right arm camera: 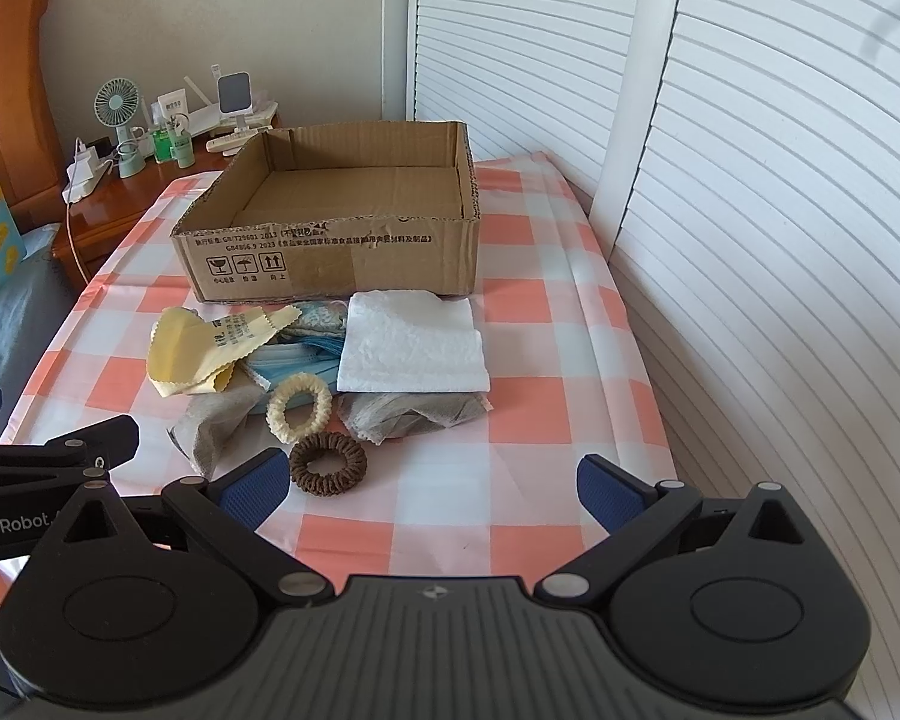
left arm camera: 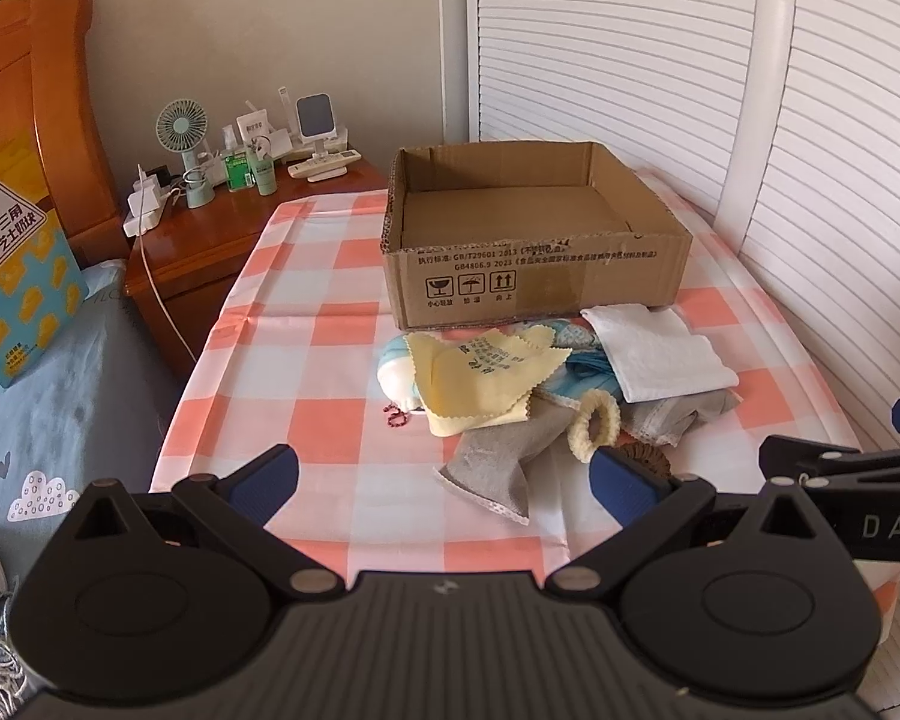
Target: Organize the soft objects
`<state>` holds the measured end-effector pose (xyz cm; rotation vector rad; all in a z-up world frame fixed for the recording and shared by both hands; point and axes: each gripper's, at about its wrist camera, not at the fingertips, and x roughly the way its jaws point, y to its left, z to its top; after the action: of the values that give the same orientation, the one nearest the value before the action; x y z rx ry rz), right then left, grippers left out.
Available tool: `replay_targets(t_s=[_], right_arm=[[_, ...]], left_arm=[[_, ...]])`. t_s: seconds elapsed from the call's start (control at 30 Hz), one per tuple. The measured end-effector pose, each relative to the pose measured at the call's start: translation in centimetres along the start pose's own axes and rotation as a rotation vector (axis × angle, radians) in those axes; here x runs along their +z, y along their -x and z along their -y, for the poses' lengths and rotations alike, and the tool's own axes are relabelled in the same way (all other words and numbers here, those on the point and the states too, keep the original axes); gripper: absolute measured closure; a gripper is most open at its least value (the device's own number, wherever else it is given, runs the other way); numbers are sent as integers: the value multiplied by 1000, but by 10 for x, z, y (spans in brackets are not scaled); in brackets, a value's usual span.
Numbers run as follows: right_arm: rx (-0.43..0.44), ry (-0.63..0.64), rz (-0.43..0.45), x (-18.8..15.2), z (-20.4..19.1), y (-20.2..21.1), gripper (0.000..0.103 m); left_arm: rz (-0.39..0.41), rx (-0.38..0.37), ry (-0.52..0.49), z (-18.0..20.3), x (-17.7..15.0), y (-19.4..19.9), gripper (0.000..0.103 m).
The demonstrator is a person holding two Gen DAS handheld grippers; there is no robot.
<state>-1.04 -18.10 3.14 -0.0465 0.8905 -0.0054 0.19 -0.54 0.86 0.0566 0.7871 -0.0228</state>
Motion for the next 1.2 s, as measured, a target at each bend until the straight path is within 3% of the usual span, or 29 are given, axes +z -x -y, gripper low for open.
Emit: replay_targets(t_s=[0.5,0.83,1.2], right_arm=[[12,21,-18,1,-2,-16,0],[28,49,-59,-2,2,-43,0],[47,107,-115,-12,9,-72,0]], left_arm=[[58,-60,-52,-4,-4,-19,1],[-8,-158,-15,-11,-14,-50,1],[-35,-143,-56,-9,-21,-86,1]])
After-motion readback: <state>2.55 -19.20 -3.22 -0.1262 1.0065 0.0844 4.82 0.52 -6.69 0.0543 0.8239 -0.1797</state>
